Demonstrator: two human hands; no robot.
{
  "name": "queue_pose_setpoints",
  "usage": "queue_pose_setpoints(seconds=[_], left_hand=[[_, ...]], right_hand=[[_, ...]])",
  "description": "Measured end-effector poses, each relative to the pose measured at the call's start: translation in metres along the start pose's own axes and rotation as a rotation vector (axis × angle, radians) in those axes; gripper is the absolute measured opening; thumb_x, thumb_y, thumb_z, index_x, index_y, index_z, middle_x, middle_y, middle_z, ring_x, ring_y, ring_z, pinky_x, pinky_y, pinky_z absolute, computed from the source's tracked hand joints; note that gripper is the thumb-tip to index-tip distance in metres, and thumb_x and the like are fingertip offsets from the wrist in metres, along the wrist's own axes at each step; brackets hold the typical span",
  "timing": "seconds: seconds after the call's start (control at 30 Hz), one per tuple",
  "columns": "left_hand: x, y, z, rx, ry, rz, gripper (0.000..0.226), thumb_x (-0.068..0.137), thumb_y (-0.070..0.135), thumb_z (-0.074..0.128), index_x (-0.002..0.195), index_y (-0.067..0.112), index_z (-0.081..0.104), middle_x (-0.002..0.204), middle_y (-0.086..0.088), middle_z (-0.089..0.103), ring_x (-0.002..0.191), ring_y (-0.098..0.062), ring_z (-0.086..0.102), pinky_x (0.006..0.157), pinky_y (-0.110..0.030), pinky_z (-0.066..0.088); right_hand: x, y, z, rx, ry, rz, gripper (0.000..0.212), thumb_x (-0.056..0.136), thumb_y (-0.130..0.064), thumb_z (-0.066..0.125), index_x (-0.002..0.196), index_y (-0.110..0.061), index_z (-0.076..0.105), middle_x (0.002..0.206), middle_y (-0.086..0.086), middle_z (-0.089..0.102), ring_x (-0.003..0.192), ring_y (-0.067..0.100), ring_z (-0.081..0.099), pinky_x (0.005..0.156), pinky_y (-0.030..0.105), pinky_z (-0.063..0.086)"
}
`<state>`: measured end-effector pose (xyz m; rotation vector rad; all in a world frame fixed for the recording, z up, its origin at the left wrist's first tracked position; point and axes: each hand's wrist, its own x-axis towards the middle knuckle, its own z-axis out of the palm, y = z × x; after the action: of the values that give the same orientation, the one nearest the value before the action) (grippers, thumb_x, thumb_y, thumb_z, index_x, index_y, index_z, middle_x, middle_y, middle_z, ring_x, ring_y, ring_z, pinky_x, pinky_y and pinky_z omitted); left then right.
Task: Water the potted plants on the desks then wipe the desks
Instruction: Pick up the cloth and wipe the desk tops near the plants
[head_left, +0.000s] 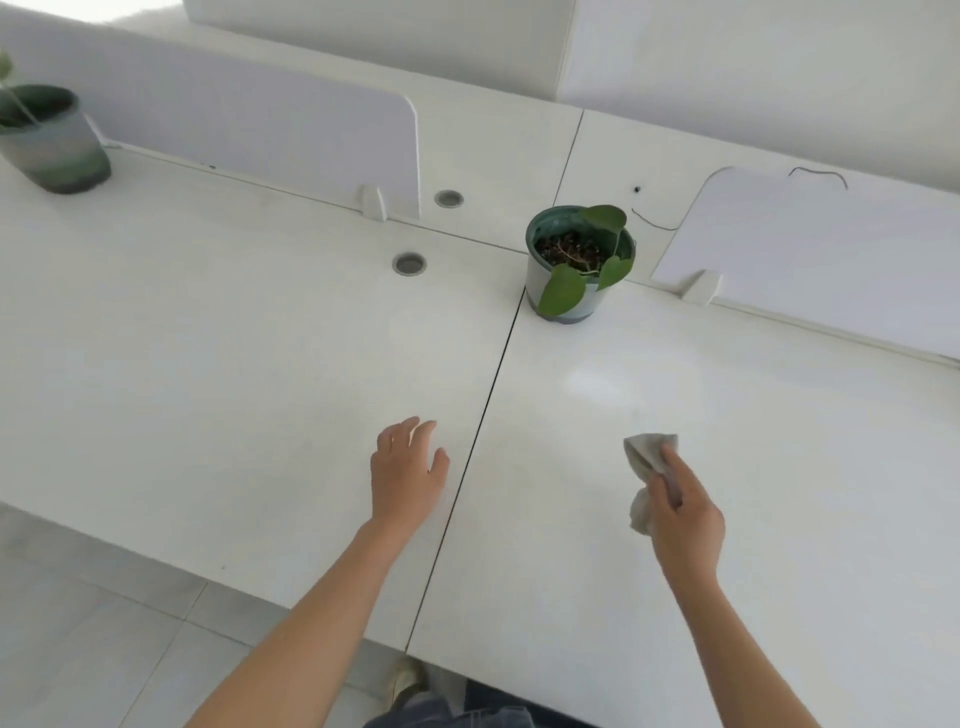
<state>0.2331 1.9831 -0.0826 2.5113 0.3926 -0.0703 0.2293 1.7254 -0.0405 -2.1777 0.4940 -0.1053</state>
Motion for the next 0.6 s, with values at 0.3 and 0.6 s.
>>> queue_pose_setpoints(seconds=[0.3,0.6], left_hand=[[0.055,-0.006,0.023,0.258,-0.034,-0.051,0.054,0.078,0.035,0.034,0.110,0.001,0.062,0.121,-0.024,0.061,0.112,-0.048,0.055,0.084,-0.058,0.046],[0.059,-0.022,0.041,0.409,0.029,-0.035,0.047,0.081,0.037,0.037,0.117,0.010,0.050,0.126,-0.018,0.059,0.113,-0.039,0.056,0.092,-0.041,0.027]], right_hand=[[0.163,-0.006,0.041,-0.627,-0.307,-0.266,0.051,0.088,-0.051,0.027,0.133,-0.029,0.040,0.141,0.012,0.041,0.126,0.036,0.034,0.103,0.049,0.030],[0.156,-0.023,0.127,-0.857,-0.448,-0.407,0.060,0.089,-0.058,0.028,0.142,-0.033,0.015,0.156,0.012,-0.002,0.142,0.036,-0.008,0.113,0.053,-0.003]])
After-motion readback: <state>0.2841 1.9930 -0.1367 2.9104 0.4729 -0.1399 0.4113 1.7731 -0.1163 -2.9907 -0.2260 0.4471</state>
